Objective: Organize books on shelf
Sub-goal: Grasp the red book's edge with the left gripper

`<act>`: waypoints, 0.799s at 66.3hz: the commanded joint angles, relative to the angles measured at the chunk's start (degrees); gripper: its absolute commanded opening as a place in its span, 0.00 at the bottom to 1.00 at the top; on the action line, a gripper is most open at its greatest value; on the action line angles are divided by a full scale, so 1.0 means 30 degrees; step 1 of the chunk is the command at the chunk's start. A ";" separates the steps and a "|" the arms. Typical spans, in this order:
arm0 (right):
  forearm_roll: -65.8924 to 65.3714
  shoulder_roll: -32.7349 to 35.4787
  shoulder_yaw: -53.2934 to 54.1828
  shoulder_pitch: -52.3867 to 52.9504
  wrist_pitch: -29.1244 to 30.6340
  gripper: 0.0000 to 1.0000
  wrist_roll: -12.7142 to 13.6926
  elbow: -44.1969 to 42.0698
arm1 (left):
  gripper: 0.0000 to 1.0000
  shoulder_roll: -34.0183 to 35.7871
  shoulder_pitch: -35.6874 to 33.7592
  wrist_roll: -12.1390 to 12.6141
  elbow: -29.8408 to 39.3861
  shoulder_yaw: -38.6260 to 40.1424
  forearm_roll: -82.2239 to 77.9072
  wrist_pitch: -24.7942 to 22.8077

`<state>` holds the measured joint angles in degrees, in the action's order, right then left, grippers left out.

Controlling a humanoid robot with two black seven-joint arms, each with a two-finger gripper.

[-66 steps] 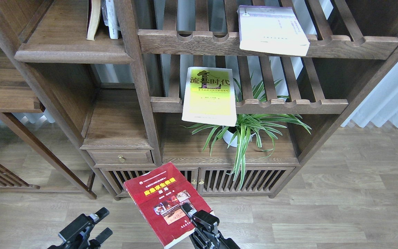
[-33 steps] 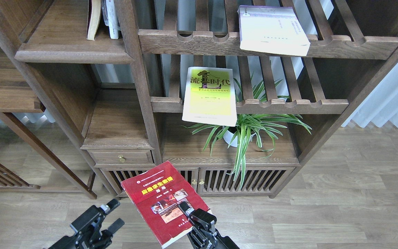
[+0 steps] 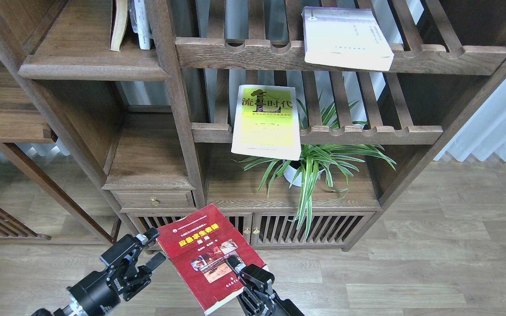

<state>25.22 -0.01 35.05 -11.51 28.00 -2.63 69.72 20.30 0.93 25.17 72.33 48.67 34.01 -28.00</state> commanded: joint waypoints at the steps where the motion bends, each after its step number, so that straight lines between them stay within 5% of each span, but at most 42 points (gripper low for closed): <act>1: -0.0087 0.0004 0.0005 -0.0001 0.0001 0.06 -0.0002 0.0022 | 0.86 -0.0233 -0.0221 -0.0010 -0.0349 -0.0285 0.0002 0.0000; 45: -0.0908 0.0004 -0.0288 -0.0265 0.0001 0.06 -0.0031 0.0051 | 0.75 -0.0233 -0.1540 0.0049 -0.0994 -0.1427 -0.0057 0.0000; 53: -0.0937 0.0004 -0.0347 -0.0206 0.0001 0.06 -0.0031 0.0051 | 0.63 -0.0233 -0.1628 0.0049 -0.0994 -0.2218 0.0002 0.0000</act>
<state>22.48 0.01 34.22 -12.25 28.00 -2.73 69.81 19.60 -3.78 25.31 69.37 43.70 33.81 -28.00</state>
